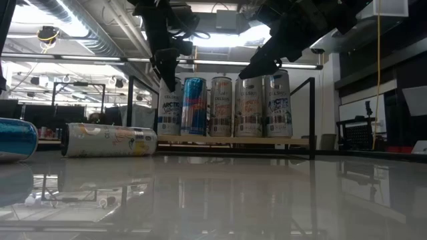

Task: Place canned beverage on shelf
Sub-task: Put the white soda can aligned with the other white soda can on the shelf

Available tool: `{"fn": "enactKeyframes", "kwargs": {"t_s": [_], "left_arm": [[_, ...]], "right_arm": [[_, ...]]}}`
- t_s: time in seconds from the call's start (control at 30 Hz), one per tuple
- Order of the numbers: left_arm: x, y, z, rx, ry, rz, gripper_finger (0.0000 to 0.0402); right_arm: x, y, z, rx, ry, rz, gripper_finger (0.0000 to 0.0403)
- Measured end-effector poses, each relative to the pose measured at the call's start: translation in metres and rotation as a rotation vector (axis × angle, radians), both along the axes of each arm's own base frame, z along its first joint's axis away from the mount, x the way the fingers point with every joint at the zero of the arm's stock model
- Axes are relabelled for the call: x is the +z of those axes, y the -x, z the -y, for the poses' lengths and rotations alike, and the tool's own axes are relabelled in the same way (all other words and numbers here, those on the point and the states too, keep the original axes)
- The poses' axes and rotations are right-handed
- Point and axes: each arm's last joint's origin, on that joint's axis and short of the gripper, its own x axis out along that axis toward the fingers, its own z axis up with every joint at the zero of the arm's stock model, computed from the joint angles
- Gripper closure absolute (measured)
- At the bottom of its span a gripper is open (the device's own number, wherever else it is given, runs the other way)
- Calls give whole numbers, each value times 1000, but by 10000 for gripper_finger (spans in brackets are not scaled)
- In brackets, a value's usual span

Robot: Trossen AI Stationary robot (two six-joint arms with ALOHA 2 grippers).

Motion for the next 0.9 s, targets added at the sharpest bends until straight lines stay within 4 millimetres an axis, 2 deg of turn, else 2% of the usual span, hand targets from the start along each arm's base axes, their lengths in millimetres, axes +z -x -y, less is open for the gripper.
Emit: {"fn": "enactKeyframes", "kwargs": {"t_s": [0.57, 0.9], "left_arm": [[2, 1, 0, 0, 1, -3, 97], [38, -1, -1, -1, -44, 76, 97]], "right_arm": [[0, 0, 0, 0, 0, 0, 52], [0, 0, 0, 0, 0, 0, 52]]}}
